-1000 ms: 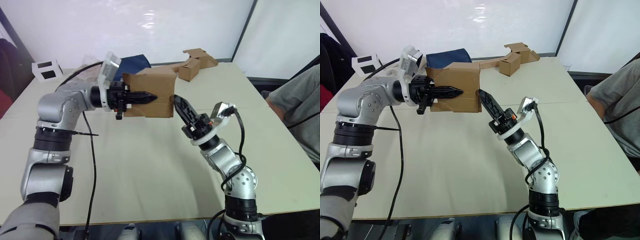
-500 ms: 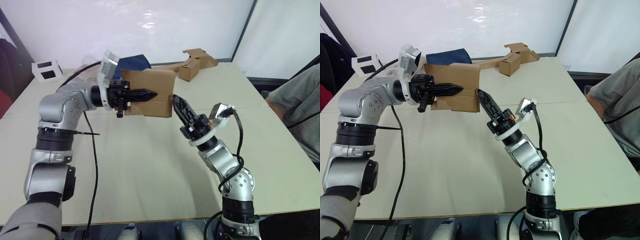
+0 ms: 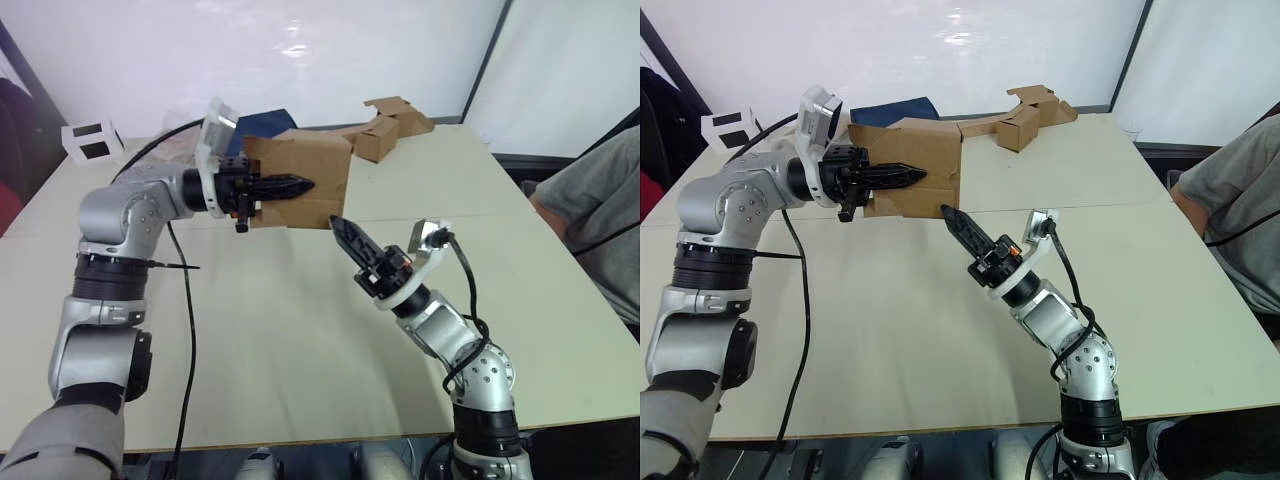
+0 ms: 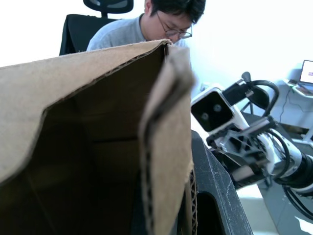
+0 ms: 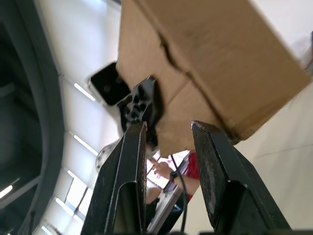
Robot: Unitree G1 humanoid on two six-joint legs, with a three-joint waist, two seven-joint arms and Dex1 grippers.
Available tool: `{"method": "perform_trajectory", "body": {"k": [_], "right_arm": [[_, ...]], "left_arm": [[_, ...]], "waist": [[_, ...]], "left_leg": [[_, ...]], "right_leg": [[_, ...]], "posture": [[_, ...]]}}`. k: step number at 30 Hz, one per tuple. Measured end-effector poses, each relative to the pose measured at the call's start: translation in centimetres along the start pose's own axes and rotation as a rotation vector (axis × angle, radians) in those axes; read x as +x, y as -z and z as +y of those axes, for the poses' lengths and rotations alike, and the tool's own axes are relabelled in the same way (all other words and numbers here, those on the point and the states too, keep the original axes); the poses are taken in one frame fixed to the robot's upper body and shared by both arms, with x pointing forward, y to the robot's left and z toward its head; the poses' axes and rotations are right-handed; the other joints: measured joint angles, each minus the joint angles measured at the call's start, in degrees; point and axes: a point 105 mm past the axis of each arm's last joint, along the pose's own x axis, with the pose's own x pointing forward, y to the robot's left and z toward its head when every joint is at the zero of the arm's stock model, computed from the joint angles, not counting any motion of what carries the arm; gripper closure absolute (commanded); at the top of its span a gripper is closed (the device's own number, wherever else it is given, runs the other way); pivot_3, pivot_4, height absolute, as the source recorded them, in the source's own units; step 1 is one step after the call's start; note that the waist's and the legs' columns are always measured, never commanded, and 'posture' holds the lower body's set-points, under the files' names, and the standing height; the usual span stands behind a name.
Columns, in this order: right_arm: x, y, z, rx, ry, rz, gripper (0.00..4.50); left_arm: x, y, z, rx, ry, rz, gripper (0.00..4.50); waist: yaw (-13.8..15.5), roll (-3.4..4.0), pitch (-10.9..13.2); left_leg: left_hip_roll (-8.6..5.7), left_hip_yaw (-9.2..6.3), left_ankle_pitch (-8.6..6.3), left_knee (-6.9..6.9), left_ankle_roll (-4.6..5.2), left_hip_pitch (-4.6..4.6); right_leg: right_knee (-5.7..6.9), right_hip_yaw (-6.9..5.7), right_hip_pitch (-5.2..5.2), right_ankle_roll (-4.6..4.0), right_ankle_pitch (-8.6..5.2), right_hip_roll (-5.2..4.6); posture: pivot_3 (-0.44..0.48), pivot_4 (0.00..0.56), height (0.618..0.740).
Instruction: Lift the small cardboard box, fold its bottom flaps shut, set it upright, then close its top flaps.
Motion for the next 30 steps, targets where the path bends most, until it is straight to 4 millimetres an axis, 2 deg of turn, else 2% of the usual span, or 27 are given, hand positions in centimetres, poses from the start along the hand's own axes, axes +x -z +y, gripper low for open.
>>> {"method": "perform_trajectory", "body": {"k": [10,16,17,18,20,24,30], "right_arm": [[0.0,0.5,0.9,-0.026,-0.036,0.050,3.04],[-1.1,-0.8,1.0,-0.062,-0.015,0.031,3.04],[-1.3,-1.1,0.8,-0.069,-0.003,0.024,3.56],[-1.5,-1.5,0.7,-0.074,0.005,0.011,3.76],[-1.6,-2.0,0.7,-0.081,0.009,-0.012,4.43],[-1.9,-2.8,-0.3,-0.107,0.061,-0.052,4.43],[-1.3,-2.7,-1.2,-0.131,0.098,-0.039,4.43]], "left_arm": [[0.0,0.1,0.0,-0.004,0.000,-0.002,4.50],[0.0,0.1,0.0,-0.004,0.000,-0.002,4.50],[0.0,0.1,0.0,-0.004,0.000,-0.002,4.50],[0.0,0.0,0.0,-0.004,0.000,-0.002,4.50],[0.0,0.0,0.0,-0.004,0.000,-0.003,4.50],[0.1,0.0,0.0,-0.006,0.003,-0.006,4.50],[0.1,0.0,0.0,-0.007,0.005,-0.008,4.50]], "waist": [[0.05,0.00,0.00],[0.09,0.00,0.00],[0.08,0.00,0.00],[0.07,0.00,0.00],[0.05,0.00,0.00],[0.05,0.00,0.00],[0.04,0.00,0.00]], "left_leg": [[0.00,0.00,0.00,0.00,0.00,0.00],[0.00,0.00,0.00,0.00,0.00,0.00],[0.00,0.00,0.00,0.00,0.00,0.00],[0.00,0.00,0.00,0.00,0.00,0.00],[0.00,0.00,0.00,0.00,0.00,0.00],[0.00,0.00,0.00,0.00,0.00,0.00],[0.00,0.00,0.00,0.00,0.00,0.00]], "right_leg": [[0.00,0.00,0.01,0.00,0.00,0.00],[0.00,0.00,0.01,0.00,0.00,-0.01],[0.00,0.00,0.01,0.00,0.00,-0.01],[0.00,0.00,0.01,0.00,0.00,0.00],[0.00,0.00,0.01,0.00,0.00,0.00],[0.00,0.00,0.01,0.00,0.00,0.01],[0.00,0.00,0.01,0.00,0.00,0.01]], "posture": [[0.000,0.150,0.740],[0.000,0.150,0.740],[0.000,0.150,0.740],[0.000,0.150,0.740],[0.000,0.150,0.740],[0.000,0.150,0.740],[0.000,0.150,0.740]]}}
